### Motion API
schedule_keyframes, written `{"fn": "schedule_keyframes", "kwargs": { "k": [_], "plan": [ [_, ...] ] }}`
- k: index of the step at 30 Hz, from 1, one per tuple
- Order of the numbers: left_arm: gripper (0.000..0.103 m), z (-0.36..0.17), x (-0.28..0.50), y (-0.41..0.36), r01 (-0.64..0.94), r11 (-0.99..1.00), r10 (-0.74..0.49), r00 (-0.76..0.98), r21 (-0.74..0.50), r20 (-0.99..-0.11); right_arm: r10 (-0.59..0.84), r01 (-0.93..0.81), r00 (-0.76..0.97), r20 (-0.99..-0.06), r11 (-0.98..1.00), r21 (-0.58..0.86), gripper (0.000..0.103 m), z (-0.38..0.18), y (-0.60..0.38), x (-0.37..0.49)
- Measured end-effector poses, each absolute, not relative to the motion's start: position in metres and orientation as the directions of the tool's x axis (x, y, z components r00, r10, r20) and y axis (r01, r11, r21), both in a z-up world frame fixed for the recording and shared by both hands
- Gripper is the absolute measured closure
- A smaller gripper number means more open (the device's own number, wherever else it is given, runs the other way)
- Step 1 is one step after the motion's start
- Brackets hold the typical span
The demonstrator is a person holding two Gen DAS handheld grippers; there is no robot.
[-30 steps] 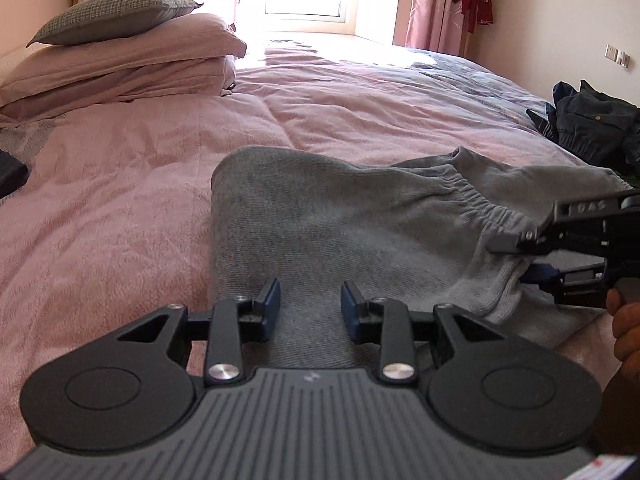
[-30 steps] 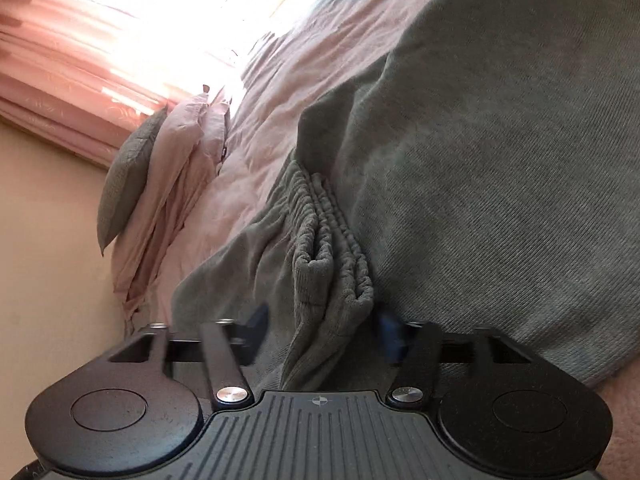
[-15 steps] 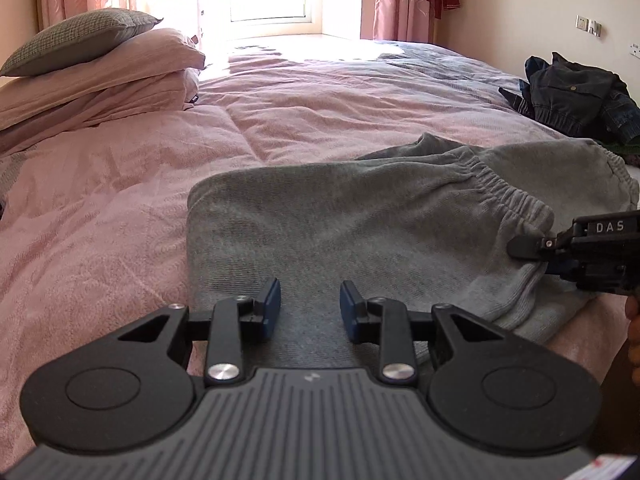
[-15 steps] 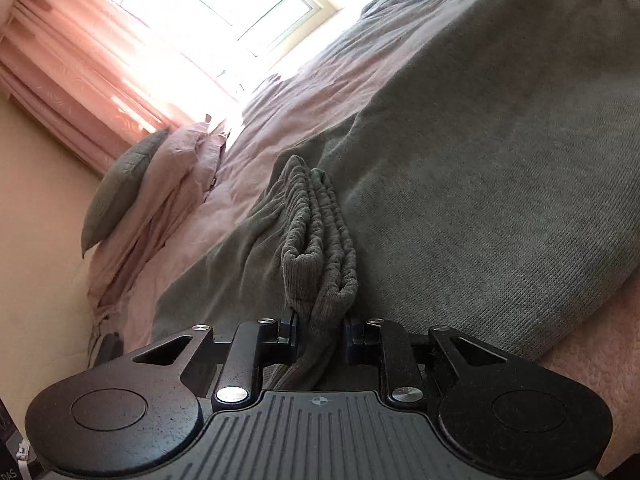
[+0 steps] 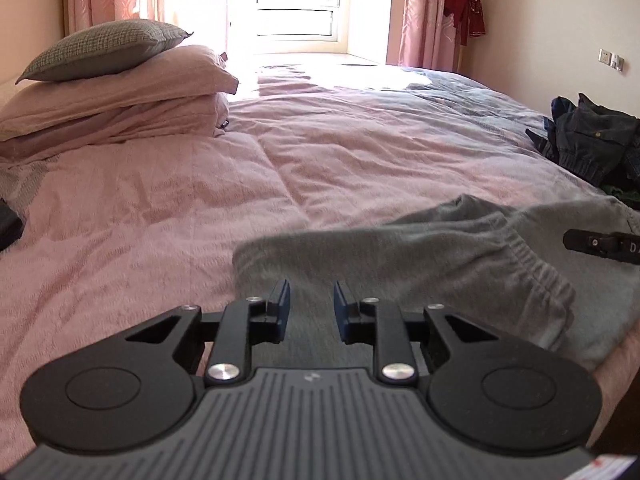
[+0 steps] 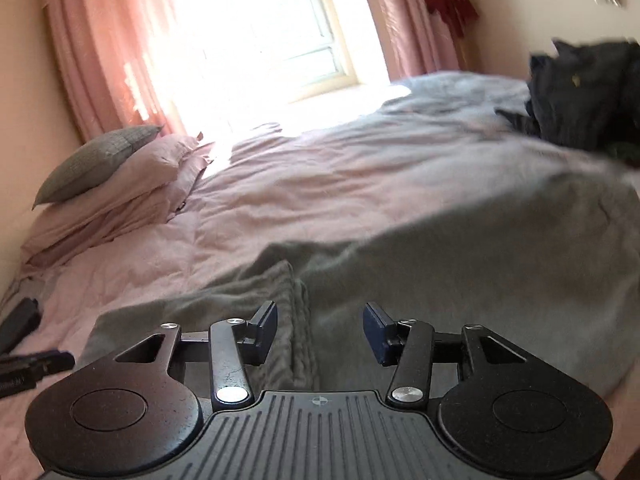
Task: Organize objects
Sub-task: 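Lower the cuffs onto the waistband with the right gripper and open it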
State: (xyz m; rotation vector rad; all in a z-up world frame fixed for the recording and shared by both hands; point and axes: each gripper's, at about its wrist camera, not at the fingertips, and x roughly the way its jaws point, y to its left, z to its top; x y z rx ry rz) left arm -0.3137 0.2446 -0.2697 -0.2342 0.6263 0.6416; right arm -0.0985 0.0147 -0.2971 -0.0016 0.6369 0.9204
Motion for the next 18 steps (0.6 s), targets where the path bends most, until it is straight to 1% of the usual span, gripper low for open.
{"fn": "schedule_keyframes", "kwargs": {
  "k": [1, 2, 3, 4, 5, 7, 9, 10, 13, 14, 16, 18],
  "plan": [
    [0.082, -0.268, -0.305, 0.251, -0.624, 0.781, 0.495, 0.627, -0.008, -0.601, 0.749, -0.766, 0.437, -0.498, 0.6, 0.23, 0.067, -0.294, 0.024, -0.099],
    [0.082, -0.267, -0.296, 0.258, -0.628, 0.778, 0.501, 0.628, -0.008, -0.596, 0.764, -0.792, 0.431, -0.48, 0.575, 0.203, 0.078, -0.292, 0.036, -0.099],
    [0.082, -0.269, -0.286, 0.266, -0.634, 0.774, 0.504, 0.621, -0.005, -0.6, 0.771, -0.811, 0.425, -0.473, 0.557, 0.18, 0.083, -0.294, 0.047, -0.097],
    [0.082, -0.273, -0.276, 0.273, -0.643, 0.766, 0.513, 0.607, 0.004, -0.607, 0.77, -0.823, 0.423, -0.477, 0.547, 0.154, 0.09, -0.299, 0.06, -0.096],
    [0.082, -0.279, -0.268, 0.28, -0.654, 0.757, 0.523, 0.59, 0.017, -0.614, 0.77, -0.832, 0.42, -0.479, 0.539, 0.136, 0.092, -0.305, 0.071, -0.094],
    [0.082, -0.298, -0.254, 0.294, -0.669, 0.741, 0.529, 0.537, 0.049, -0.658, 0.762, -0.838, 0.417, -0.495, 0.533, 0.114, 0.092, -0.32, 0.088, -0.089],
    [0.083, -0.324, -0.25, 0.307, -0.671, 0.741, 0.489, 0.496, 0.04, -0.718, 0.706, -0.849, 0.386, -0.594, 0.523, 0.07, 0.092, -0.341, 0.108, -0.082],
    [0.083, -0.333, -0.253, 0.31, -0.673, 0.74, 0.472, 0.5, 0.018, -0.726, 0.682, -0.85, 0.388, -0.62, 0.524, 0.045, 0.092, -0.353, 0.114, -0.079],
    [0.083, -0.331, -0.268, 0.304, -0.674, 0.739, 0.478, 0.513, 0.01, -0.713, 0.696, -0.865, 0.379, -0.609, 0.5, 0.033, 0.091, -0.361, 0.11, -0.079],
    [0.083, -0.327, -0.274, 0.3, -0.682, 0.732, 0.483, 0.51, 0.009, -0.712, 0.698, -0.864, 0.377, -0.609, 0.501, 0.04, 0.091, -0.358, 0.105, -0.079],
    [0.084, -0.314, -0.293, 0.29, -0.683, 0.73, 0.475, 0.54, -0.032, -0.695, 0.702, -0.853, 0.383, -0.6, 0.518, 0.061, 0.091, -0.346, 0.089, -0.082],
    [0.084, -0.302, -0.315, 0.271, -0.681, 0.73, 0.476, 0.564, -0.055, -0.675, 0.728, -0.853, 0.392, -0.562, 0.517, 0.075, 0.091, -0.331, 0.062, -0.092]
  ]
}}
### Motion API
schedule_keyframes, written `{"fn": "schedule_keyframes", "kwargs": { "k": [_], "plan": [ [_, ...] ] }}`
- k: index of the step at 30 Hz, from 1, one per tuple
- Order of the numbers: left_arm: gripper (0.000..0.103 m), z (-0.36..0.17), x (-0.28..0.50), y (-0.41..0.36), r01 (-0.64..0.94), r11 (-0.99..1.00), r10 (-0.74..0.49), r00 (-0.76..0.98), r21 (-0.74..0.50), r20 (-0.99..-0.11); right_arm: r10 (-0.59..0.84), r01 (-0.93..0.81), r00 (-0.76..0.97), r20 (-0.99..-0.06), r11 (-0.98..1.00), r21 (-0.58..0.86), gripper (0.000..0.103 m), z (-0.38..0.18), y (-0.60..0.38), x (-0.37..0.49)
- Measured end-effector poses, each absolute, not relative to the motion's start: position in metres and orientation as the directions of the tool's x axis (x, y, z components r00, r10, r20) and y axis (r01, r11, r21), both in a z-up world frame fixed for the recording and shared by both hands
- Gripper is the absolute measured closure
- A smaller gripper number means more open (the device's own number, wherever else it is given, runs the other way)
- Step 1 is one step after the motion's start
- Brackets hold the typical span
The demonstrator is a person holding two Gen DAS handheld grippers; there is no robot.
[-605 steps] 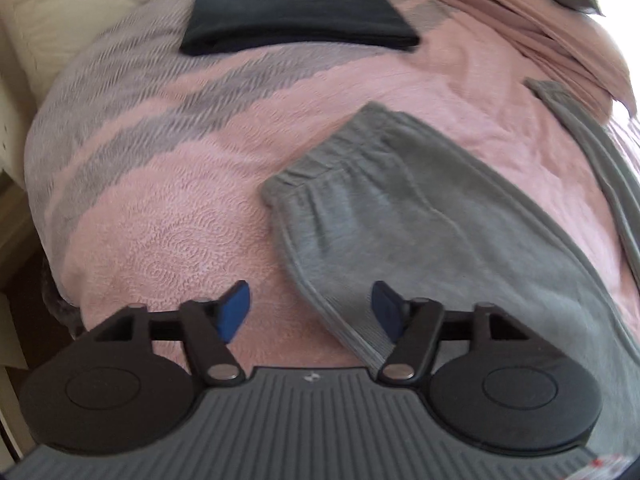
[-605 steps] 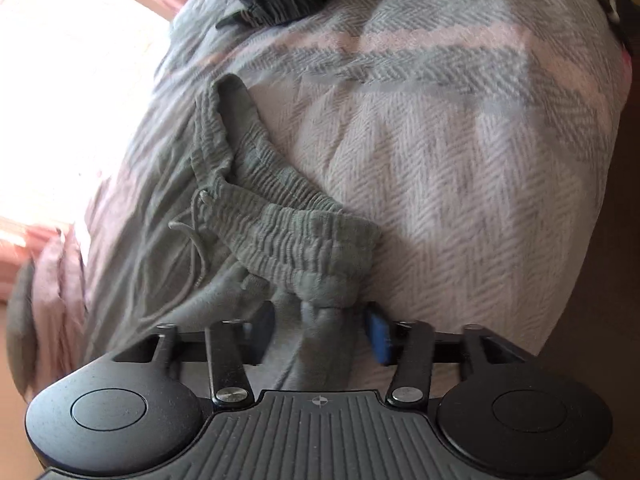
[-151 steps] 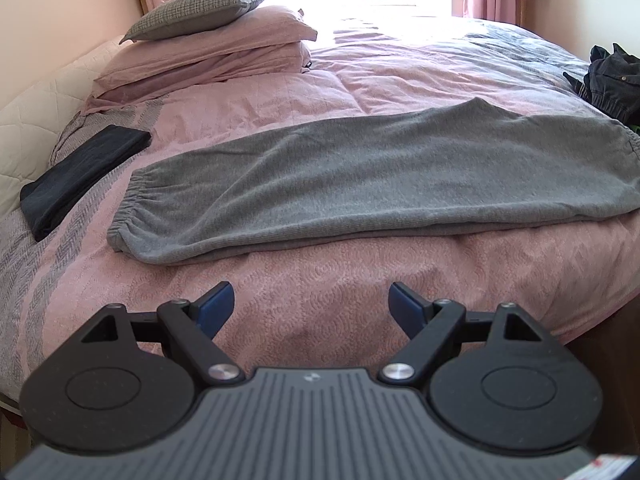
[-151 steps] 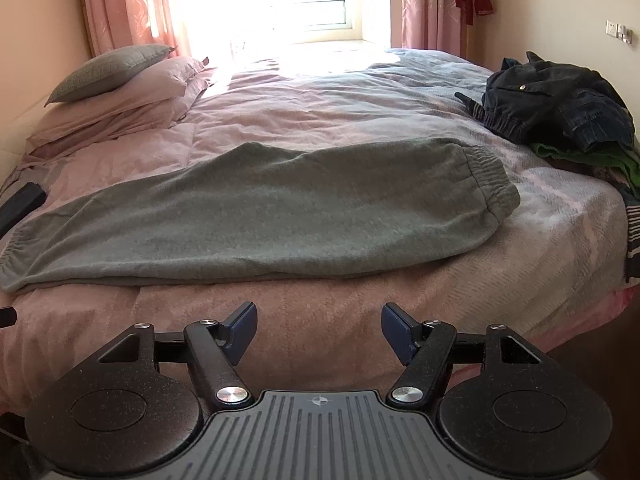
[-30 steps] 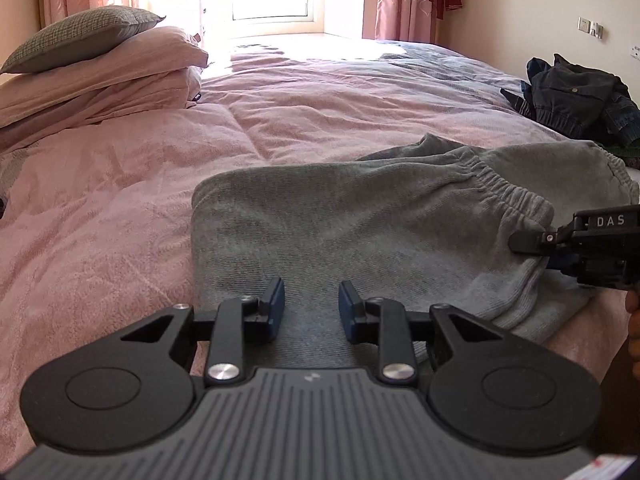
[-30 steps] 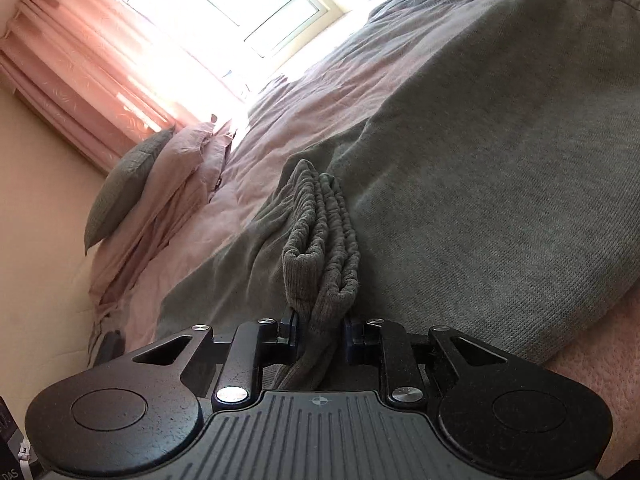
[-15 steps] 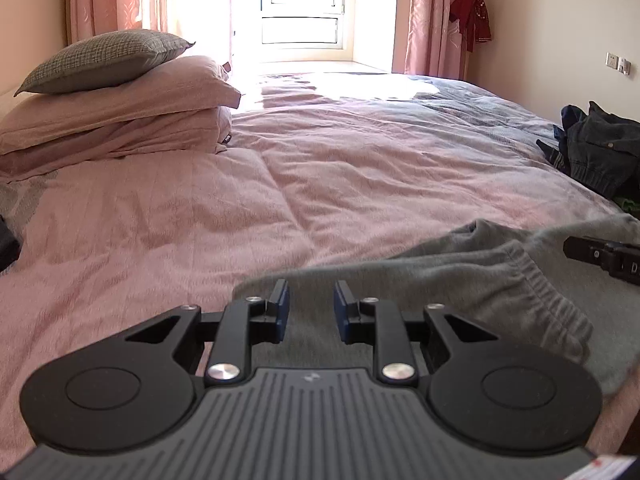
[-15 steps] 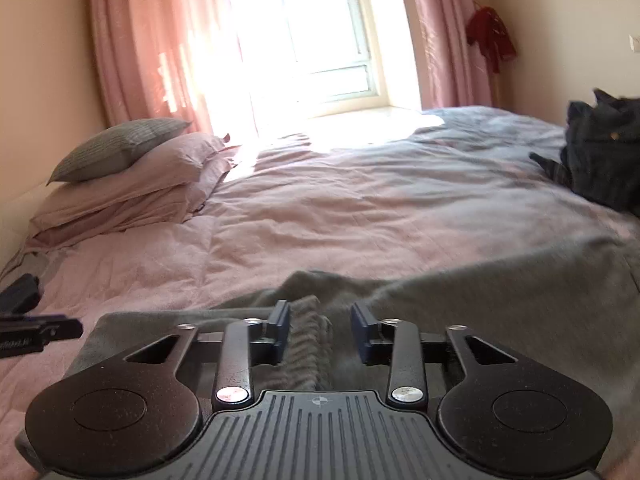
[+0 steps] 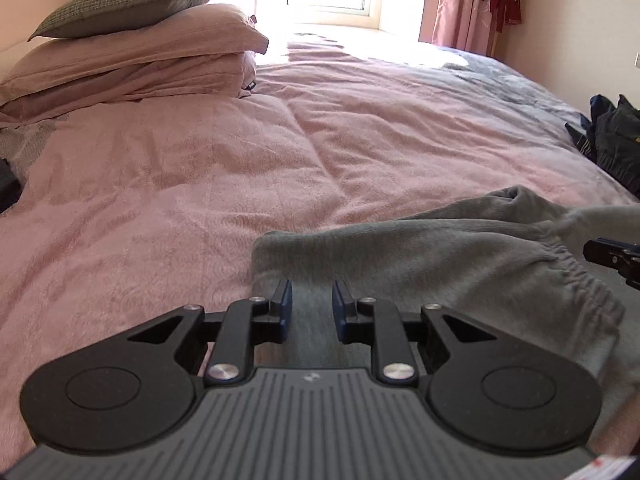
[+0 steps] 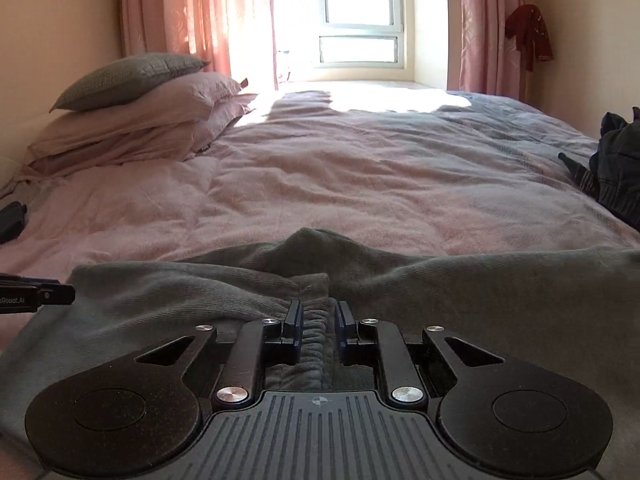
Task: Organize objects
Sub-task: 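Lower the cuffs onto the waistband with the right gripper and open it, then grasp the folded edge of the grey sweatpants with the left gripper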
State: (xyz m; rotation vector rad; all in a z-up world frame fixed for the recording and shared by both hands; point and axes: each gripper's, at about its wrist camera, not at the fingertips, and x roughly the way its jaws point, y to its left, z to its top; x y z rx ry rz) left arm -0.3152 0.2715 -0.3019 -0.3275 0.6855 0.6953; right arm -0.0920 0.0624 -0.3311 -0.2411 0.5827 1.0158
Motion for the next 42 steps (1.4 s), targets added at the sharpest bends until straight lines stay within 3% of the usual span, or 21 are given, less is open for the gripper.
{"fn": "schedule_keyframes", "kwargs": {
  "k": [4, 8, 12, 14, 15, 16, 18, 20, 23, 30, 37, 42],
  "plan": [
    [0.084, -0.294, -0.358, 0.226, -0.66, 0.746, 0.455, 0.602, -0.089, -0.657, 0.761, -0.863, 0.383, -0.524, 0.497, 0.09, 0.091, -0.318, 0.018, -0.118],
    [0.083, -0.317, -0.372, 0.2, -0.668, 0.743, 0.477, 0.57, -0.039, -0.668, 0.694, -0.865, 0.386, -0.608, 0.501, 0.023, 0.09, -0.349, 0.017, -0.13],
    [0.082, -0.314, -0.369, 0.196, -0.697, 0.716, 0.496, 0.539, -0.03, -0.68, 0.693, -0.858, 0.367, -0.621, 0.51, 0.063, 0.087, -0.35, 0.02, -0.123],
    [0.08, -0.303, -0.375, 0.196, -0.713, 0.698, 0.495, 0.552, -0.072, -0.671, 0.693, -0.853, 0.356, -0.626, 0.516, 0.086, 0.082, -0.34, 0.013, -0.122],
    [0.07, -0.3, -0.381, 0.197, -0.72, 0.686, 0.485, 0.561, -0.106, -0.671, 0.692, -0.849, 0.359, -0.626, 0.521, 0.09, 0.079, -0.337, 0.007, -0.122],
    [0.068, -0.299, -0.386, 0.199, -0.726, 0.672, 0.469, 0.567, -0.142, -0.677, 0.689, -0.841, 0.371, -0.623, 0.534, 0.089, 0.071, -0.334, -0.002, -0.123],
    [0.067, -0.3, -0.398, 0.202, -0.742, 0.636, 0.441, 0.574, -0.211, -0.689, 0.676, -0.818, 0.404, -0.616, 0.568, 0.088, 0.063, -0.332, -0.02, -0.125],
    [0.066, -0.302, -0.41, 0.201, -0.753, 0.592, 0.416, 0.591, -0.287, -0.692, 0.659, -0.792, 0.43, -0.617, 0.603, 0.092, 0.061, -0.332, -0.038, -0.124],
    [0.051, -0.31, -0.419, 0.204, -0.763, 0.521, 0.393, 0.613, -0.383, -0.685, 0.637, -0.763, 0.45, -0.626, 0.638, 0.101, 0.061, -0.331, -0.064, -0.121],
    [0.052, -0.338, -0.42, 0.227, -0.695, 0.33, 0.297, 0.719, -0.639, -0.629, 0.604, -0.697, 0.498, -0.622, 0.705, 0.126, 0.06, -0.324, -0.106, -0.104],
    [0.05, -0.342, -0.411, 0.206, -0.724, 0.278, 0.408, 0.684, -0.632, -0.604, 0.558, -0.612, 0.545, -0.626, 0.775, 0.158, 0.06, -0.324, -0.131, -0.08],
    [0.051, -0.345, -0.414, 0.207, -0.711, 0.293, 0.406, 0.698, -0.639, -0.59, 0.545, -0.581, 0.571, -0.614, 0.797, 0.168, 0.06, -0.317, -0.147, -0.066]
  ]
}}
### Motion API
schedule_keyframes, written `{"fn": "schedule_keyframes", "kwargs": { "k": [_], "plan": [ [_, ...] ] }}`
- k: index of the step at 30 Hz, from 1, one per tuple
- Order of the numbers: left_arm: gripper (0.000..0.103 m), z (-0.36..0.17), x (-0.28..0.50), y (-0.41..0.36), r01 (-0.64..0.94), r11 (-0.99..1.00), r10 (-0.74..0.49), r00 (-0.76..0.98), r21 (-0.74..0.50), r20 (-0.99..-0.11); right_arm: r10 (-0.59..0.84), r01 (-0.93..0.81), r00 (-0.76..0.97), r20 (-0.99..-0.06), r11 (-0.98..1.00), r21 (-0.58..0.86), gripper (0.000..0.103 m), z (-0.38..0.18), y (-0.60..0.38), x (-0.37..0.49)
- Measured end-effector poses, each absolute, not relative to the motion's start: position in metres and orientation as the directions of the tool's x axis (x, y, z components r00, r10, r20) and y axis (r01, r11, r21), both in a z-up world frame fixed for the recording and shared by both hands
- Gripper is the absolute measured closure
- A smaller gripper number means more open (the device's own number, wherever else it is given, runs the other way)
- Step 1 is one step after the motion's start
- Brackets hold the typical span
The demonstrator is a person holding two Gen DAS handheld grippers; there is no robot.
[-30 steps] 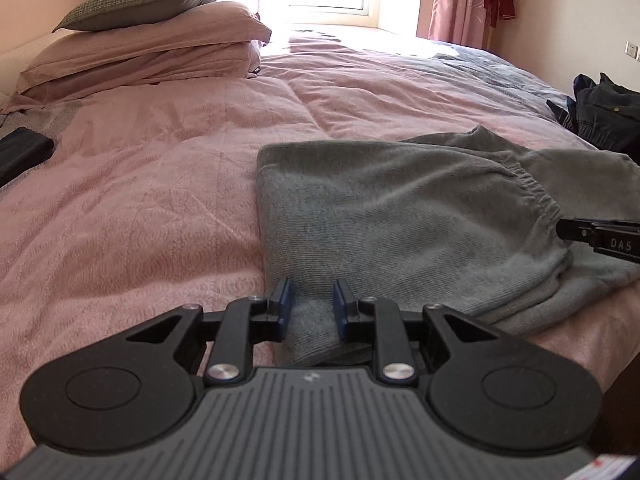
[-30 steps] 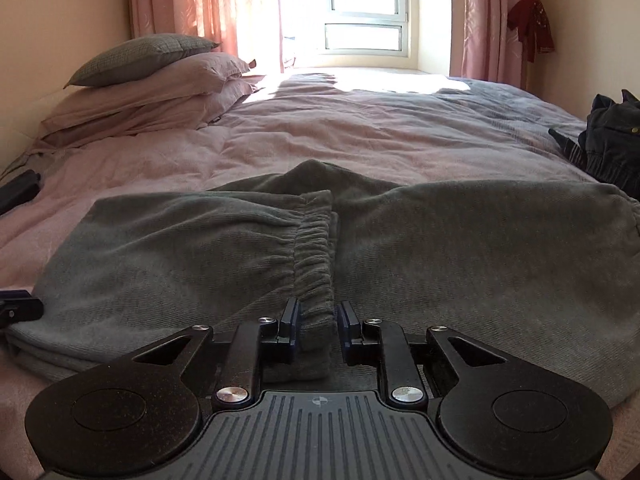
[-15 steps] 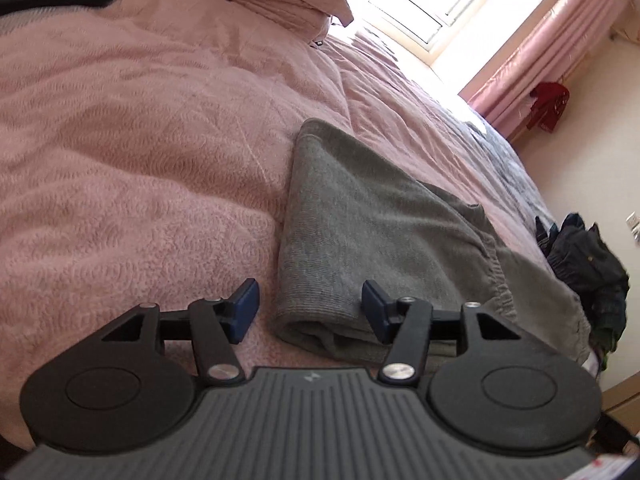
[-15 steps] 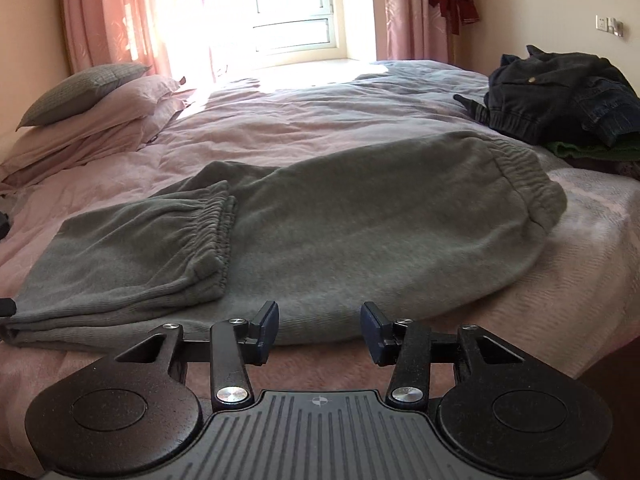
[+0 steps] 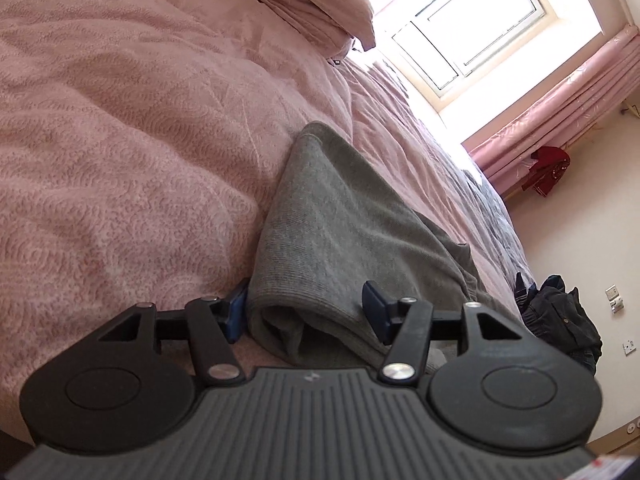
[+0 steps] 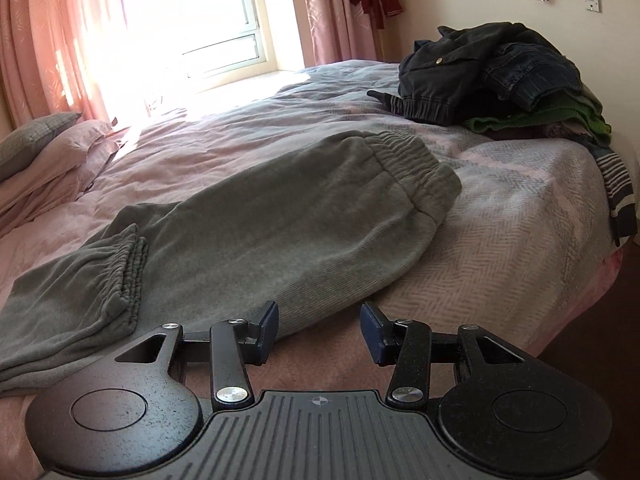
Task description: Organize objects
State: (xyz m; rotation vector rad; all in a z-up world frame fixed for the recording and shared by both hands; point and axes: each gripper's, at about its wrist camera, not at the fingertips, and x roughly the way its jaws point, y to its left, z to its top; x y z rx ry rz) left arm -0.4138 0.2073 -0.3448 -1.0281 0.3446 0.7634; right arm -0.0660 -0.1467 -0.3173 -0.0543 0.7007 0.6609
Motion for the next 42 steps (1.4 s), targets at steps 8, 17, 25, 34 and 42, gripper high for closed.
{"fn": "schedule_keyframes", "kwargs": {
  "k": [8, 17, 25, 34, 42],
  "plan": [
    [0.05, -0.345, -0.415, 0.207, -0.705, 0.315, 0.396, 0.707, -0.636, -0.587, 0.59, -0.579, 0.546, -0.595, 0.779, 0.241, 0.06, -0.316, -0.153, -0.06],
    [0.073, -0.343, -0.409, 0.203, -0.701, 0.367, 0.404, 0.712, -0.611, -0.575, 0.577, -0.549, 0.535, -0.617, 0.792, 0.266, 0.06, -0.323, -0.154, -0.059],
    [0.066, -0.361, -0.421, 0.207, -0.642, 0.256, 0.395, 0.752, -0.723, -0.528, 0.549, -0.52, 0.556, -0.624, 0.815, 0.254, 0.06, -0.323, -0.163, -0.055],
    [0.082, -0.33, -0.395, 0.19, -0.751, 0.423, 0.483, 0.66, -0.507, -0.575, 0.543, -0.517, 0.566, -0.621, 0.82, 0.246, 0.06, -0.322, -0.168, -0.053],
    [0.086, -0.234, -0.311, 0.135, -0.701, 0.707, 0.603, 0.668, -0.096, -0.437, 0.507, -0.451, 0.634, -0.584, 0.856, 0.253, 0.06, -0.312, -0.209, -0.033]
  ]
}}
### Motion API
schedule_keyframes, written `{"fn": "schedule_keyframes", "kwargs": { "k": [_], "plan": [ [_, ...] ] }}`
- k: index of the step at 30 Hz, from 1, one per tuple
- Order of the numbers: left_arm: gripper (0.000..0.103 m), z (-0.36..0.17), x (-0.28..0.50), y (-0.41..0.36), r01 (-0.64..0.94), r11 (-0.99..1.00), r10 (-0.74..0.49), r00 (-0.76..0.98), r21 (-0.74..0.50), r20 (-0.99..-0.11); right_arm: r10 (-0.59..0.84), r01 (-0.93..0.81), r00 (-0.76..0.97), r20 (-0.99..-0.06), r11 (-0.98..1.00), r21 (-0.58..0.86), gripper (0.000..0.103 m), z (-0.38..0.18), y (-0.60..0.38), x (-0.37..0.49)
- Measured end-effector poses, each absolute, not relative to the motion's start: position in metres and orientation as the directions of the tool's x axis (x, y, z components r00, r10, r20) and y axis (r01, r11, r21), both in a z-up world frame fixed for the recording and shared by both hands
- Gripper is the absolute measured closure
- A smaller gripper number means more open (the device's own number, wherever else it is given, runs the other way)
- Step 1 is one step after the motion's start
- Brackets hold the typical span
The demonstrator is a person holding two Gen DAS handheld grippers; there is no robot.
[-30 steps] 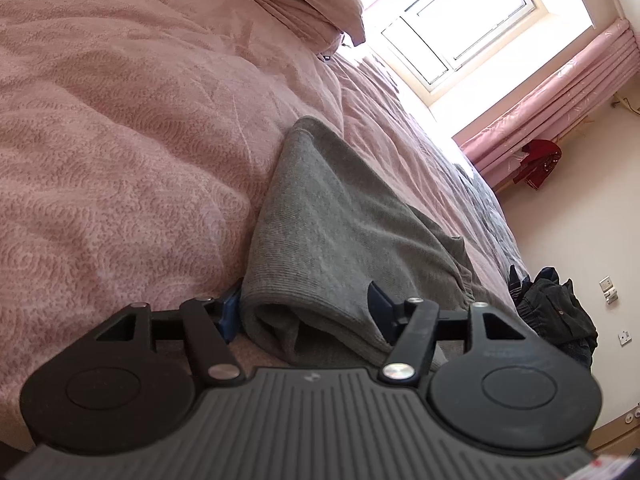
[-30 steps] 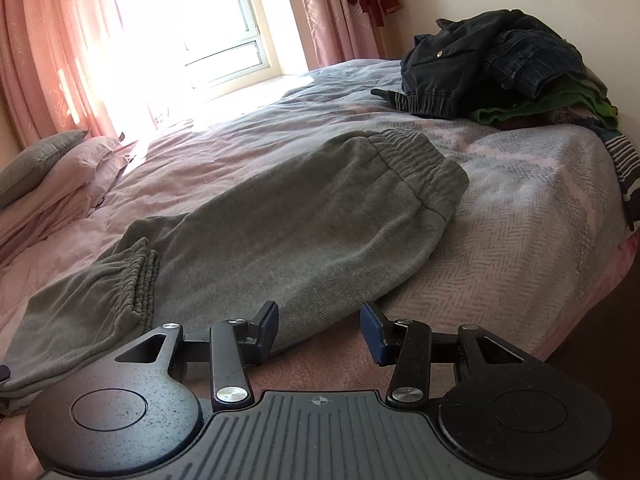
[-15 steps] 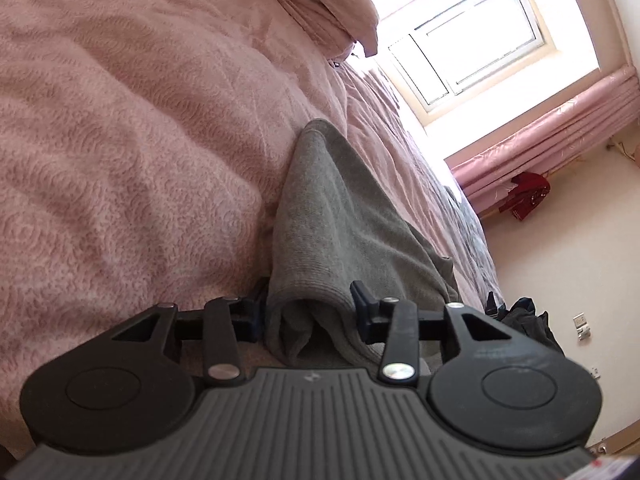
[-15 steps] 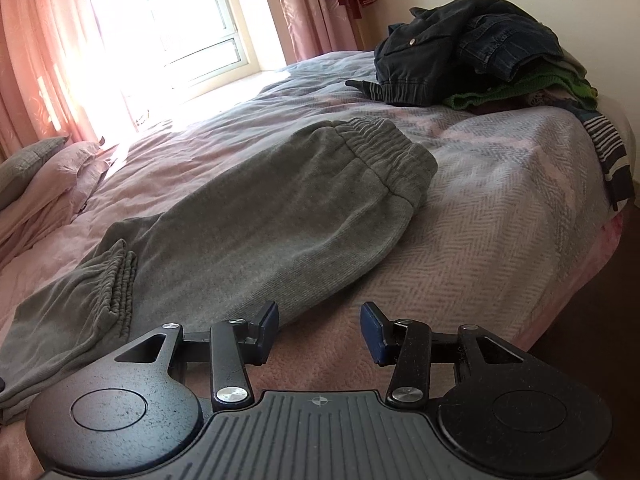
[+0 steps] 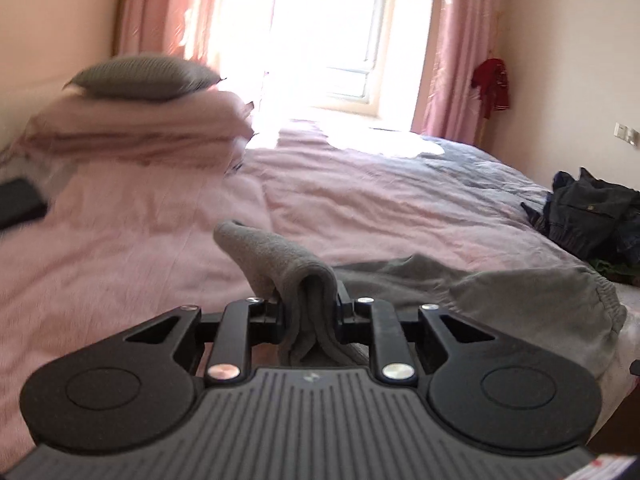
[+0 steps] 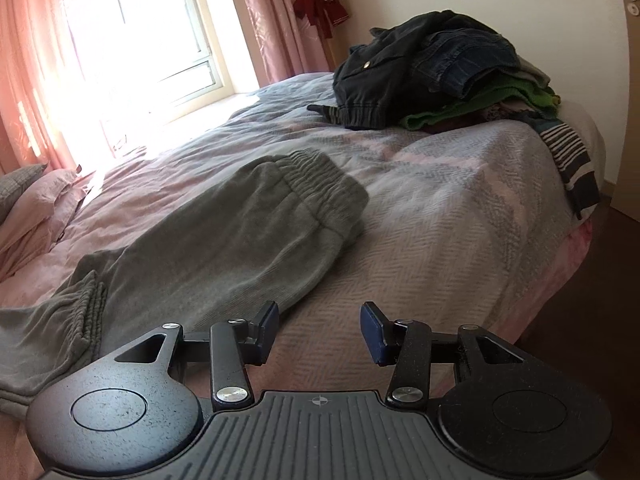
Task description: Organize objects
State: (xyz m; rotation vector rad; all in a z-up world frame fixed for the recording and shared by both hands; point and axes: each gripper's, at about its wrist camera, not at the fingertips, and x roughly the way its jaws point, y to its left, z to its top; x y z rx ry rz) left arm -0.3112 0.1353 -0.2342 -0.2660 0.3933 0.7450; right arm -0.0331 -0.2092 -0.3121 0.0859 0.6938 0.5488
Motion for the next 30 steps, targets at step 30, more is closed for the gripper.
{"fn": "schedule_keyframes", "kwargs": {
  "k": [30],
  "plan": [
    [0.069, -0.277, -0.138, 0.081, -0.416, 0.888, 0.237, 0.782, -0.199, -0.576, 0.817, -0.329, 0.422, -0.393, 0.542, 0.773, 0.06, -0.326, -0.269, 0.109]
  ]
}}
